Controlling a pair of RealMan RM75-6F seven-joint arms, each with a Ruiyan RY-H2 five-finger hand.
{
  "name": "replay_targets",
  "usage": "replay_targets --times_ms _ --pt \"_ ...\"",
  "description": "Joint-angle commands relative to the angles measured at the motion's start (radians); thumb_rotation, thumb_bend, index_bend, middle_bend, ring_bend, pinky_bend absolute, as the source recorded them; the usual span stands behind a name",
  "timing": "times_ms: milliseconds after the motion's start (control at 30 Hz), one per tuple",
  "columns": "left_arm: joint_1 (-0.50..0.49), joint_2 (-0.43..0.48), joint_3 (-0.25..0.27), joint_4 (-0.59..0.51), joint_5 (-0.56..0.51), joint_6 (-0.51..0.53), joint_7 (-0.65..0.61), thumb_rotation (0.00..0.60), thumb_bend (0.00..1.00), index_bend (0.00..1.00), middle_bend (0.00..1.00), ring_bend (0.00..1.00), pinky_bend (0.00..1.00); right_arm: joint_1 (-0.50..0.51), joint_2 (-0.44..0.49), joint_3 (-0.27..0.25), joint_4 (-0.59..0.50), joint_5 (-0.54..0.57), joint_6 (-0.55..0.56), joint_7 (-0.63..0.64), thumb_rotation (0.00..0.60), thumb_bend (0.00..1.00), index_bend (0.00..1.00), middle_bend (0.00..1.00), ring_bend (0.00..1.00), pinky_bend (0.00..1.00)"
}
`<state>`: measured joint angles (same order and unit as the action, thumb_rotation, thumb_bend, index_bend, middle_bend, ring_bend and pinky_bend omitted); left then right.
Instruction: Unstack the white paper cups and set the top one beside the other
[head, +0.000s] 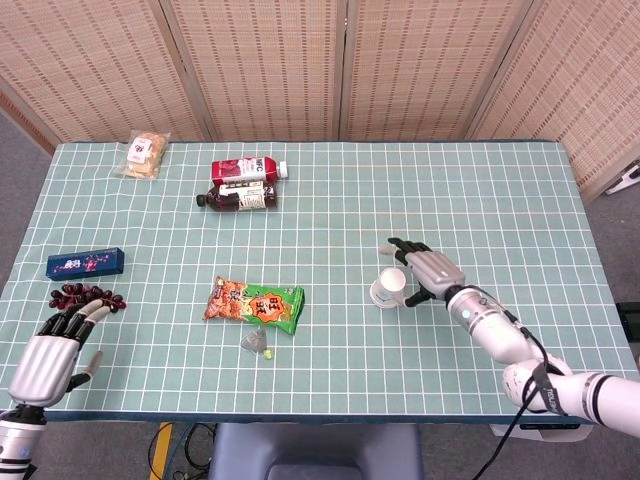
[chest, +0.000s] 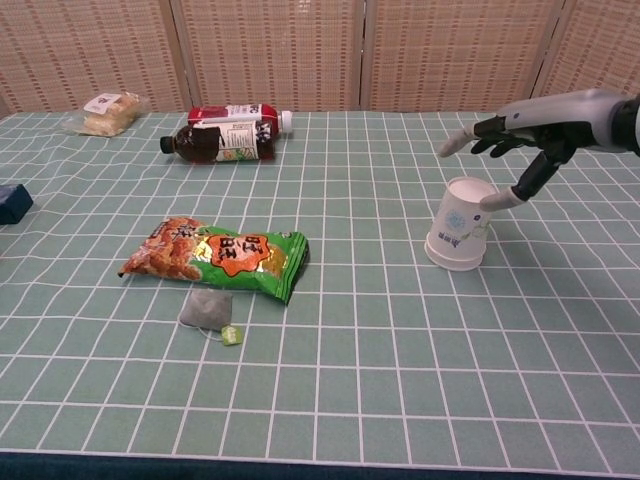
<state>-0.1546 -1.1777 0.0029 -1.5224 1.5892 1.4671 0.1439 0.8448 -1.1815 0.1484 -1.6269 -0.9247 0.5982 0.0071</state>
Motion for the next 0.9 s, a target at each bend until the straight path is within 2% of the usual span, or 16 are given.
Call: replay_targets --times_ms 33,600,900 --pt "0.0 0.0 0.0 -0.001 0.0 -0.001 -0.001 0.6 0.4 0.21 0.17 0.14 0.2 0.0 -0.003 -0.003 0.005 -0.004 -0.003 0.004 0.6 0.29 0.11 0.0 0.0 0.0" --pt "0.004 0.006 0.0 -0.005 0.008 0.009 -0.006 0.6 0.4 0.21 0.17 0.14 0.2 0.004 -0.047 -0.013 0.055 -0.013 -0.004 0.016 0.6 0.34 0.16 0.0 0.0 0.0" --pt "0.005 0.006 -0.001 -0.004 0.006 0.007 -0.004 0.6 0.4 0.21 0.17 0.14 0.2 0.002 -0.068 -0.014 0.072 -0.01 0.024 0.005 0.6 0.38 0.28 0.0 0.0 0.0"
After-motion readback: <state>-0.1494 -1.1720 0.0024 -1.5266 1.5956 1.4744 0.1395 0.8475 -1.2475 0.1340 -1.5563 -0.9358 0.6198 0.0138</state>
